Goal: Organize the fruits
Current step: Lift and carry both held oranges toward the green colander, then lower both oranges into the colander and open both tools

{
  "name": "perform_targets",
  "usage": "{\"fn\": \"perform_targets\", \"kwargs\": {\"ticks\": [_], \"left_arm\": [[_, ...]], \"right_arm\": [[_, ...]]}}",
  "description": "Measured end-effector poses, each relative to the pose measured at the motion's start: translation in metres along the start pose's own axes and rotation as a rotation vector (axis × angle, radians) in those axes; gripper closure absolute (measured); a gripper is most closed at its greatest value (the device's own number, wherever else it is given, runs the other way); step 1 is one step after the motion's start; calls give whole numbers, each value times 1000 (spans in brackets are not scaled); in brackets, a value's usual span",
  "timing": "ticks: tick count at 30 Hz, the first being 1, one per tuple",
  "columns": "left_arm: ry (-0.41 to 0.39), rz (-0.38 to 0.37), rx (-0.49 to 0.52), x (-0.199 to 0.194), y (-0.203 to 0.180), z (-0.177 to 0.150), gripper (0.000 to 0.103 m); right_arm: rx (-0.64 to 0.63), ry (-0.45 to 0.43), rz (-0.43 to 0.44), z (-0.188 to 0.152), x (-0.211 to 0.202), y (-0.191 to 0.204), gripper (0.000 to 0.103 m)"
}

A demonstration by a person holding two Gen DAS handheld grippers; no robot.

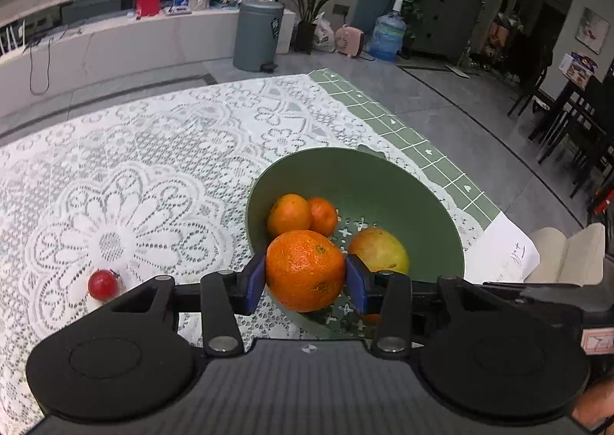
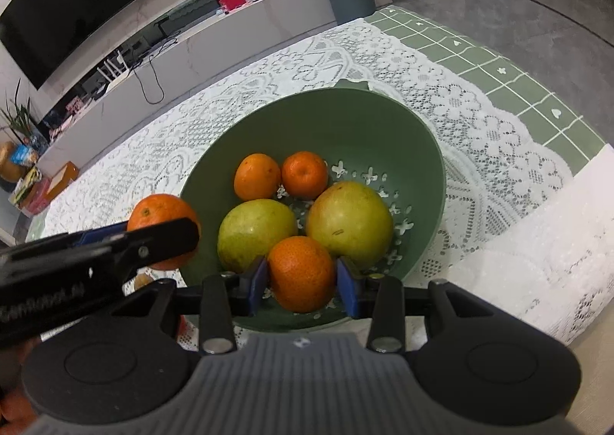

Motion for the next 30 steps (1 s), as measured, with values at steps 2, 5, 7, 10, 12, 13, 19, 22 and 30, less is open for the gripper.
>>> {"fn": "perform_targets", "kwargs": {"ticks": [2,5,7,10,12,13,19,22,30], "left_arm": [[3,4,1,0,1,0,53],[8,7,8,1,1,0,53],[10,6,14,3,0,1,53],[7,4,39,6,-3,5,53],[10,1,69,9,-8,8,53],[13,2,84,11,-10,9,53],[40,2,155,35,-25,19,53],[62,20,199,50,-30,22,53],[113,58,275,83,-34,24,53]], "right_arm": [[22,0,26,1,0,-4,66],[76,-6,67,2,-4,-12,66],[103,-39,87,1,-9,-16,66],[167,-129,110,2,-21,-25,65],[224,-190,123,3,-28,-32,65],[252,-215,126,4,-30,-36,65],[295,-303,116,18,-29,-38,52],[312,-306,122,22,-22,-41,50],[324,-277,147,25,-6,-44,48]]}}
Point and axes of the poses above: each gripper's, at about its wrist camera, not at the fingertips, and x roughly the way its jaws point, y to its left, z to its top, the point moved 1 cm from there along x, roughly the way its jaws point, and after that the axes turned 8 degrees about -z, right-handed, at the moved point
